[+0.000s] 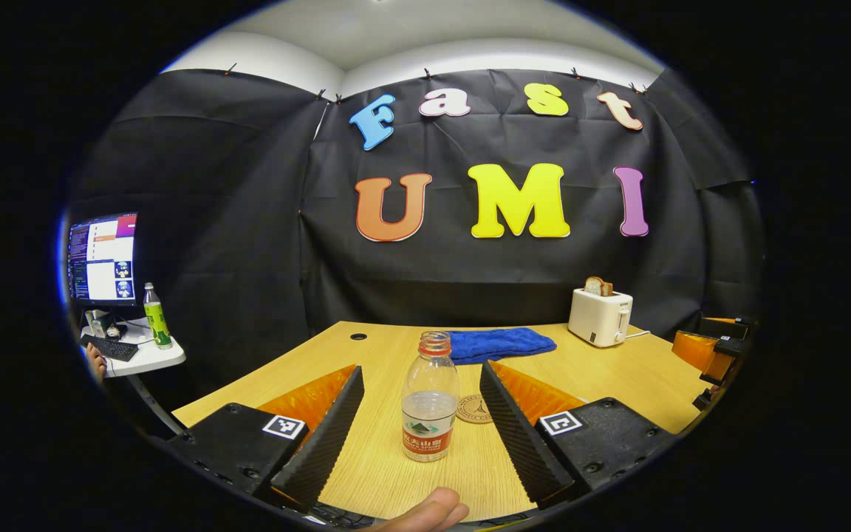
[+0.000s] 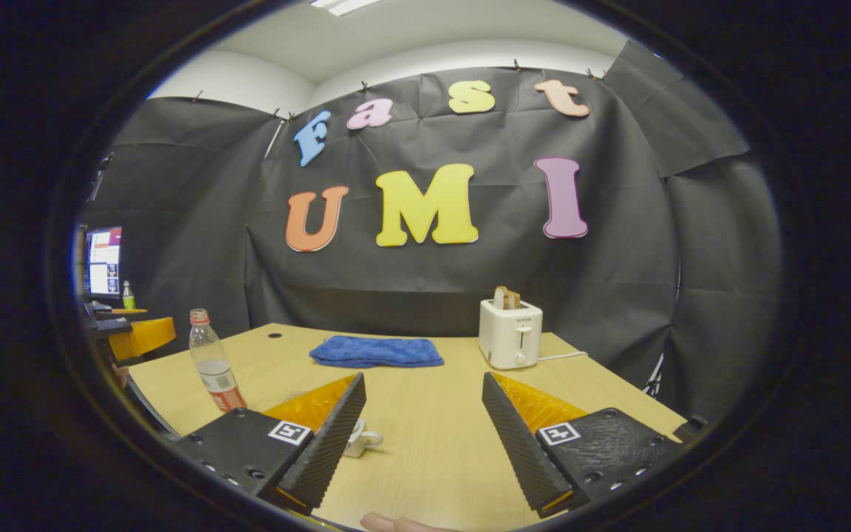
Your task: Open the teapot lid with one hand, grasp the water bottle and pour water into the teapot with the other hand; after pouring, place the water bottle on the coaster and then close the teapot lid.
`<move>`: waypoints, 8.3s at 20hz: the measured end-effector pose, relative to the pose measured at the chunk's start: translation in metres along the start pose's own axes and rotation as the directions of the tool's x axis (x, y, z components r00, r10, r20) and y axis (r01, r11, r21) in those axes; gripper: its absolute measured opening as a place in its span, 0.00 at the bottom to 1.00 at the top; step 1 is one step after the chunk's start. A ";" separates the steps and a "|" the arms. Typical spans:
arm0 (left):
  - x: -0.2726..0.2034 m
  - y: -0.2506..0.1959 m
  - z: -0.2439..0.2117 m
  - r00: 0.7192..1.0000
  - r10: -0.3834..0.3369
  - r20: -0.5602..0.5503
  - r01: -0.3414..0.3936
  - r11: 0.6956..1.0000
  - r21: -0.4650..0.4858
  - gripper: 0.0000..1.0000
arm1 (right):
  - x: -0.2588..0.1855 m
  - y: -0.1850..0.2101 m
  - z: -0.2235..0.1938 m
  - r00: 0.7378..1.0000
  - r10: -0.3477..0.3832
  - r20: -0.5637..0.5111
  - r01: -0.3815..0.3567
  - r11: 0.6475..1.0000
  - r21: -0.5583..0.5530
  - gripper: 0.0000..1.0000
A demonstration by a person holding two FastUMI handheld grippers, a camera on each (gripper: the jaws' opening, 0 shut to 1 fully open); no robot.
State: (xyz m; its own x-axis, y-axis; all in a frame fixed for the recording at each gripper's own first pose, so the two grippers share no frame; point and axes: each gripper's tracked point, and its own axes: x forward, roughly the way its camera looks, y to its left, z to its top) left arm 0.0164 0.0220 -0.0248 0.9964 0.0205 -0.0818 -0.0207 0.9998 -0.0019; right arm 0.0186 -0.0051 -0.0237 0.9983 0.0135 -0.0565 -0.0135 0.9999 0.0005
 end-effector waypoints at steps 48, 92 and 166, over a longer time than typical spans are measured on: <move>0.034 0.004 -0.049 0.994 -0.029 -0.105 0.028 0.999 -0.018 0.99 | 0.098 0.104 -0.074 0.991 0.124 -0.059 -0.124 0.992 -0.007 0.00; 0.065 -0.045 -0.053 0.993 -0.083 -0.084 0.112 0.891 0.439 0.78 | 0.054 -0.020 -0.019 1.000 0.012 -0.013 -0.012 0.998 0.061 0.00; 0.099 -0.107 -0.033 0.992 0.113 -0.054 0.109 -0.571 0.813 0.76 | 0.062 -0.072 -0.017 0.999 0.001 -0.036 0.002 0.997 0.071 0.00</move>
State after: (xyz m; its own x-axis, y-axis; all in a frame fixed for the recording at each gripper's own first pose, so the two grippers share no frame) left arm 0.1145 -0.0827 -0.0660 0.9819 0.1330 -0.1351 0.1872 -0.5660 0.8029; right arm 0.0804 -0.0759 -0.0447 0.9956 0.0142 -0.0928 -0.0076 0.9974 0.0715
